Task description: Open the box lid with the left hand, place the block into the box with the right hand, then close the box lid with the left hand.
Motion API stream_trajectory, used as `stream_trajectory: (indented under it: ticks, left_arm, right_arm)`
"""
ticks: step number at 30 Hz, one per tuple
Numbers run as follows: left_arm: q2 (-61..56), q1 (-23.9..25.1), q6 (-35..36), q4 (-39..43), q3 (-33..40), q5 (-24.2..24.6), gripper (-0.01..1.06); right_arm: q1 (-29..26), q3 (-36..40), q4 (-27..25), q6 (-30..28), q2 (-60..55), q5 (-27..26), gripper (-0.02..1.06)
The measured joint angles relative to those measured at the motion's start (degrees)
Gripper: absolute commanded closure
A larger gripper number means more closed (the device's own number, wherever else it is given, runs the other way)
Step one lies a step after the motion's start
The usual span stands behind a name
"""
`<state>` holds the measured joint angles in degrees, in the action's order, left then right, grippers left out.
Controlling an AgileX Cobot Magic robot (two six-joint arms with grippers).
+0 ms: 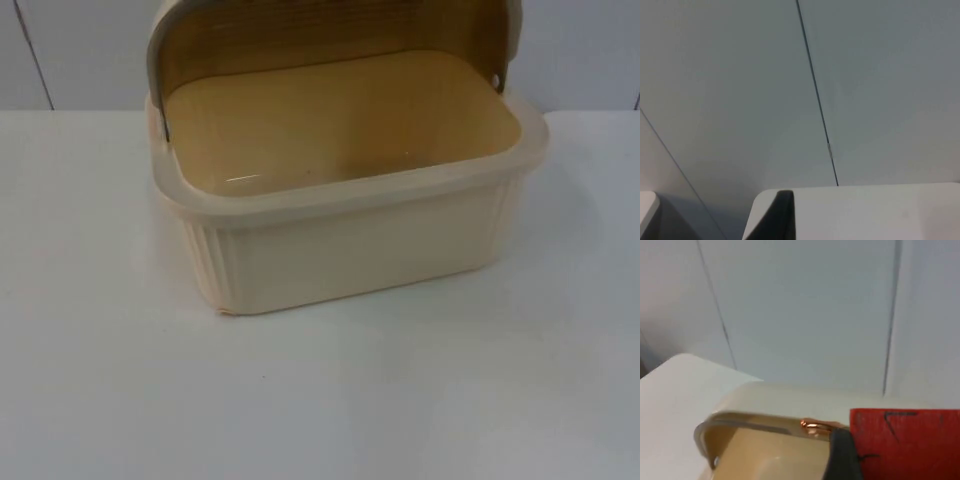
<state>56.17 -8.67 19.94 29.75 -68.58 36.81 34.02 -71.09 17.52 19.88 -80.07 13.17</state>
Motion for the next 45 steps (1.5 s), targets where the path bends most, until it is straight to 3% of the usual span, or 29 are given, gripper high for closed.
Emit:
stream_trajectory:
  ticks: [9,27,36,45]
  left_arm:
    - [0.00,0.00,0.00,0.00,0.00,0.11,0.00]
    - [0.00,0.00,0.00,0.12,0.00,0.11,0.00]
    - [0.00,0.00,0.00,0.12,0.00,0.11,0.00]
    - [0.00,0.00,0.00,0.12,0.00,0.11,0.00]
  right_arm:
    - [0.15,0.38,0.00,0.10,-7.54,-0.64,1.04]
    - [0.15,3.83,0.00,0.10,-23.00,-11.86,1.04]
    - [-1.61,-3.08,0.00,0.10,-30.88,-13.17,1.04]
    - [-2.68,-3.59,0.00,-0.59,-34.67,-13.50,1.04]
